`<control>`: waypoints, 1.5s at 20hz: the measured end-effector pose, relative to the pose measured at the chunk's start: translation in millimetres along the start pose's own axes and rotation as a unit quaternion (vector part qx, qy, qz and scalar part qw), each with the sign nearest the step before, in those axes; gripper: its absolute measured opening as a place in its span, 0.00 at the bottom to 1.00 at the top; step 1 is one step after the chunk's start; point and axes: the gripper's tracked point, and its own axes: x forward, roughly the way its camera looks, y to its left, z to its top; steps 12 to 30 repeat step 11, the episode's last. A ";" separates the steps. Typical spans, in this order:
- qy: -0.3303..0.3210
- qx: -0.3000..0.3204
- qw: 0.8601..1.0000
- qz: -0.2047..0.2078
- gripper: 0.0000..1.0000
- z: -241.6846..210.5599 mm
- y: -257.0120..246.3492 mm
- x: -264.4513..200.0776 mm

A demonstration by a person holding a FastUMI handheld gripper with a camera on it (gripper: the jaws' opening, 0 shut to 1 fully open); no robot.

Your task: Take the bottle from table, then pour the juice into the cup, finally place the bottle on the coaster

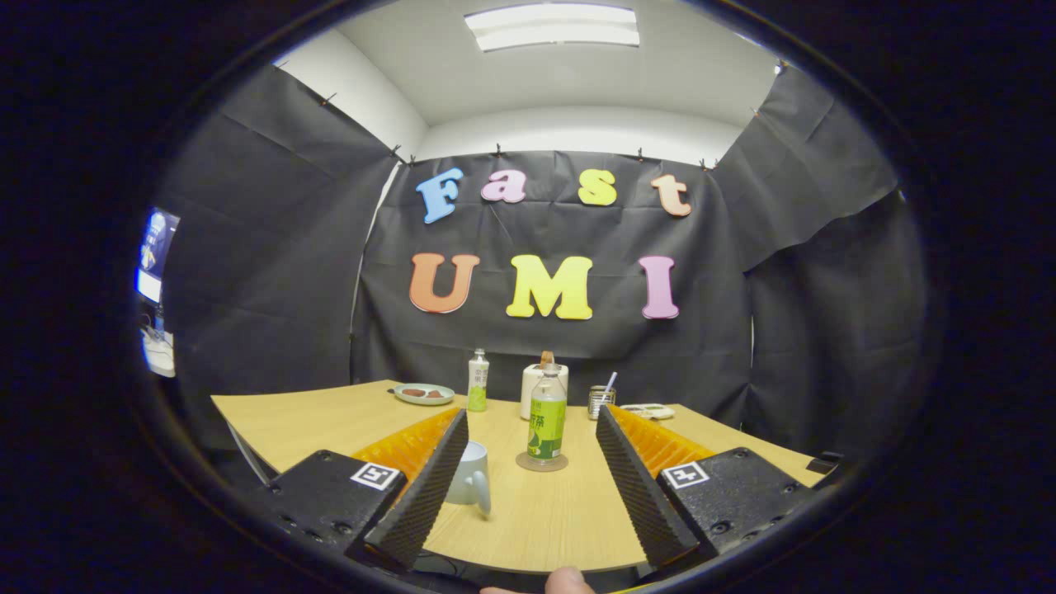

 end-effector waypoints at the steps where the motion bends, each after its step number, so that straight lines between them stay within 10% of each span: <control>1: -0.001 -0.002 1.000 -0.001 1.00 1.4 0.6 0.1; 30: -0.007 0.013 1.000 -0.010 1.00 2.0 6.2 5.4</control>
